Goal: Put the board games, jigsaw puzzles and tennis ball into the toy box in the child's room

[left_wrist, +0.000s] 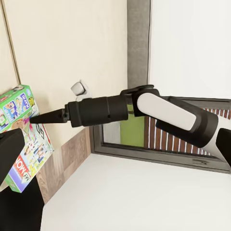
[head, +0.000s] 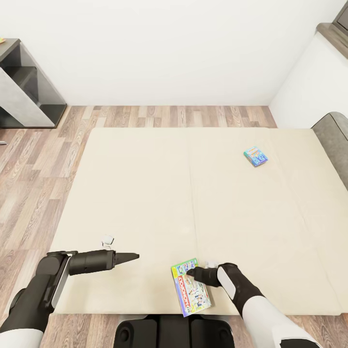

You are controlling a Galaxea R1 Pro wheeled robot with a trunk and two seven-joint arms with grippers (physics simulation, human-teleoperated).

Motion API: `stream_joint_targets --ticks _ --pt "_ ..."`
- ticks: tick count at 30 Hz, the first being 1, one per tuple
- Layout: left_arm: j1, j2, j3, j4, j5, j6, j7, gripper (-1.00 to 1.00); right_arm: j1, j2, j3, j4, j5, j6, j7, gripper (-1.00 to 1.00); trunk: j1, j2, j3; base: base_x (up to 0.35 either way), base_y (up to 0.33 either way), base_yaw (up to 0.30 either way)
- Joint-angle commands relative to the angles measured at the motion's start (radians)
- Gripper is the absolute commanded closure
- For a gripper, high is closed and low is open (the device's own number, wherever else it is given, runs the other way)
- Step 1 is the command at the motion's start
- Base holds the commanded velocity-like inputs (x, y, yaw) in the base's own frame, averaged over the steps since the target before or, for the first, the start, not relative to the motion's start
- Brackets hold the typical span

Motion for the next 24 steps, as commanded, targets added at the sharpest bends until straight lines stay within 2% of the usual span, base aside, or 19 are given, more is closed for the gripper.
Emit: stream_joint_targets --ticks 1,24 --pt "0.0 0.0 0.0 0.0 -0.002 0.011 -0.005 -1.0 0.0 -0.001 -0.002 -0.001 0.001 0.005 0.002 -1.0 0.001 -0.002 -0.001 0.0 0.0 0.0" --pt "0.0 0.0 -0.001 0.0 -0.002 0.011 -0.004 -1.0 0.0 -0.003 0.001 -0.002 0.006 0.003 -0.004 -1.0 0.001 -0.002 -0.001 0.0 0.0 0.0"
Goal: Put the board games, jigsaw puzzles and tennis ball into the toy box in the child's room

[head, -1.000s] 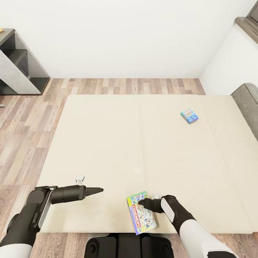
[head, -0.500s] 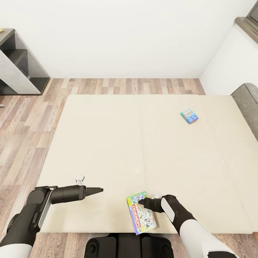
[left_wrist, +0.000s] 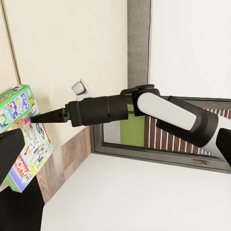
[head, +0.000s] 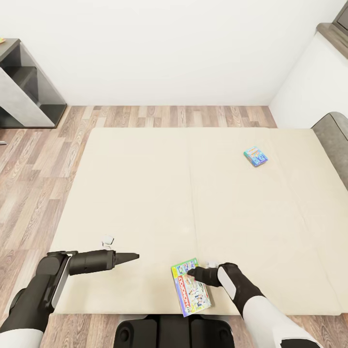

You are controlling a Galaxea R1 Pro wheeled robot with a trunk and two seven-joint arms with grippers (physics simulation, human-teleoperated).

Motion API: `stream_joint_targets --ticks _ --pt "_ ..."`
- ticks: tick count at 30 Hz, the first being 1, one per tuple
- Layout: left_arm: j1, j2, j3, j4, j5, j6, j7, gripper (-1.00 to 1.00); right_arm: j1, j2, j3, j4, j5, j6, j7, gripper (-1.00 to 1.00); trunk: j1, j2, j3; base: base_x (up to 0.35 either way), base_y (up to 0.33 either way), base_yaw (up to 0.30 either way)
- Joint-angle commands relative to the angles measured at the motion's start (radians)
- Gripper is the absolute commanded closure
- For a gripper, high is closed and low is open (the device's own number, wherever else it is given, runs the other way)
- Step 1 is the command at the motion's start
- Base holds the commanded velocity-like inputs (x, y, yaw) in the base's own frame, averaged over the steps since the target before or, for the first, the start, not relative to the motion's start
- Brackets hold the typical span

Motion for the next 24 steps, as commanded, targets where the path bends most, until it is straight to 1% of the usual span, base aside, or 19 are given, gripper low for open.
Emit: stream_joint_targets --ticks 1,10,15,18,24 --pt "0.0 0.0 0.0 0.0 -0.002 0.011 -0.005 -1.0 0.0 -0.001 -0.001 -0.001 0.004 0.005 0.002 -1.0 0.001 -0.002 -0.001 0.0 0.0 0.0" --pt "0.0 0.0 0.0 0.0 -0.002 0.011 -0.004 -1.0 0.0 -0.011 0.003 0.002 0.011 0.005 -0.009 -1.0 0.001 -0.002 -0.001 0.0 0.0 0.0" --pt "0.0 -0.001 -0.001 0.0 -0.002 0.011 -0.004 -1.0 0.0 -0.012 0.003 0.004 0.011 0.011 -0.043 -1.0 0.001 -0.002 -0.001 0.0 0.0 0.0" --pt "0.0 0.0 0.0 0.0 -0.002 0.011 -0.005 -1.0 0.0 -0.013 0.003 0.005 0.009 0.035 -0.066 -1.0 0.001 -0.002 -0.001 0.0 0.0 0.0" --pt "0.0 0.002 0.002 0.0 -0.002 0.011 -0.006 -1.0 0.0 -0.015 0.003 0.006 0.009 0.08 -0.081 -1.0 0.001 -0.002 -0.001 0.0 0.0 0.0"
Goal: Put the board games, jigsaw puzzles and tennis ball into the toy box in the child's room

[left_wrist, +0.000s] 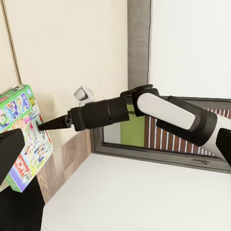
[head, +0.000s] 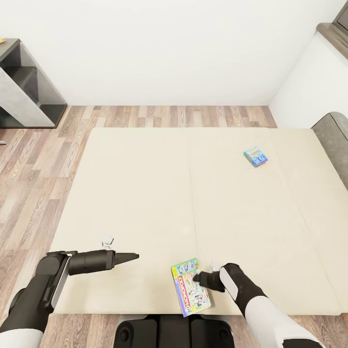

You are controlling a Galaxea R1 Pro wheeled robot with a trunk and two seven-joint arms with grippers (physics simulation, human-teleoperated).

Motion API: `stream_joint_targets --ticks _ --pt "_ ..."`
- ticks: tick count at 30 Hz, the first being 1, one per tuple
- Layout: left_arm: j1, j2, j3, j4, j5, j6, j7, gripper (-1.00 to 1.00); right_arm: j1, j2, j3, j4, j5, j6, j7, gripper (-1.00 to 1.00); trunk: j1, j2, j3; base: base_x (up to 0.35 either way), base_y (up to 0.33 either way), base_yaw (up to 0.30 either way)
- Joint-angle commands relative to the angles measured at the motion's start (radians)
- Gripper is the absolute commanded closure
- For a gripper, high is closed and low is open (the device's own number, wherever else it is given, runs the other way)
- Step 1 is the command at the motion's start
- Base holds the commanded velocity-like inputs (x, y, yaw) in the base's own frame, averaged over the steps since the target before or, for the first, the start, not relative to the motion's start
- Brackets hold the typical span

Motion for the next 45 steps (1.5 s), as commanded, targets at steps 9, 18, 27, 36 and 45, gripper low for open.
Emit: stream_joint_targets --ticks 9,18,27,36,45 --pt "0.0 0.004 0.002 0.0 -0.001 0.01 -0.006 -1.0 0.0 0.002 -0.001 0.0 0.008 0.018 -0.001 -1.0 0.001 -0.002 -0.001 0.0 0.0 0.0" --pt "0.0 0.002 0.0 0.0 -0.001 0.011 -0.004 -1.0 0.0 0.003 -0.002 -0.001 0.009 0.055 0.0 -1.0 0.001 -0.002 -0.001 0.0 0.0 0.0" --pt "0.0 -0.001 -0.001 0.0 -0.001 0.012 0.0 -1.0 0.0 0.008 -0.003 -0.001 0.008 0.067 0.0 -1.0 0.001 -0.002 -0.001 0.0 0.0 0.0" --pt "0.0 -0.002 -0.002 0.0 -0.001 0.012 0.001 -1.0 0.0 0.013 -0.003 -0.003 0.008 0.068 0.009 -1.0 0.001 -0.002 -0.001 0.0 0.0 0.0" --pt "0.0 -0.003 -0.003 0.0 -0.001 0.012 0.0 -1.0 0.0 0.007 0.001 -0.004 0.012 0.032 0.01 -1.0 0.001 -0.002 -0.001 0.0 0.0 0.0"
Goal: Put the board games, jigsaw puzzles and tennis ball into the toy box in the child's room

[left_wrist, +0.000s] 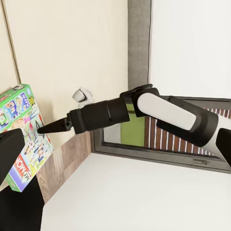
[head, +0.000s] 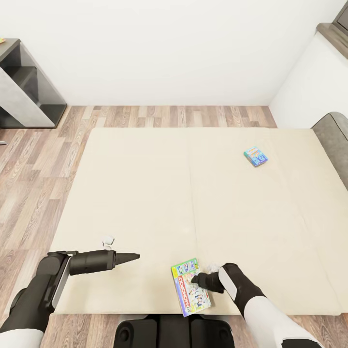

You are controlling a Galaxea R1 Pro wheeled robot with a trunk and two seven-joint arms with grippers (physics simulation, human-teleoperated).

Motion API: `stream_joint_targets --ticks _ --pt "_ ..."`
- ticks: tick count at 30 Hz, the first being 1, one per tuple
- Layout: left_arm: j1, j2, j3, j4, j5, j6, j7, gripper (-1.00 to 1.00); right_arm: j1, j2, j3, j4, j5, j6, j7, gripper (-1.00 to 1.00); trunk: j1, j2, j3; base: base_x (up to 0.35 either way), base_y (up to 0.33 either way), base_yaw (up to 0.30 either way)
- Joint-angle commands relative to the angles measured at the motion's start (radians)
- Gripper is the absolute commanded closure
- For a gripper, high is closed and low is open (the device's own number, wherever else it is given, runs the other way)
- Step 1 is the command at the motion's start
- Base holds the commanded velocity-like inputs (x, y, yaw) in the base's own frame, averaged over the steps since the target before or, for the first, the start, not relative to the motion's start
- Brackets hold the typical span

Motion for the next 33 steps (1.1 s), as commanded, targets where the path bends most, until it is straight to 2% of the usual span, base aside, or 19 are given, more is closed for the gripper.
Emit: stream_joint_targets --ticks 1,6,23,33 --pt "0.0 0.0 0.0 0.0 -0.002 0.011 -0.005 -1.0 0.0 -0.001 -0.001 -0.001 0.003 -0.002 0.003 -1.0 0.001 -0.001 -0.001 0.0 0.0 0.0" --pt "0.0 0.0 0.0 0.0 -0.002 0.011 -0.005 -1.0 0.0 0.004 0.001 -0.001 0.004 -0.031 0.004 -1.0 0.001 -0.001 -0.001 0.0 0.0 0.0" --pt "0.0 0.0 0.001 0.0 -0.002 0.011 -0.007 -1.0 0.0 0.008 0.003 0.0 0.005 -0.038 0.004 -1.0 0.001 -0.001 -0.001 0.0 0.045 0.0" --pt "0.0 0.0 0.001 0.0 -0.002 0.011 -0.006 -1.0 0.0 0.01 0.042 0.0 0.004 -0.038 0.004 -1.0 0.001 -0.001 -0.001 0.0 0.054 0.0"
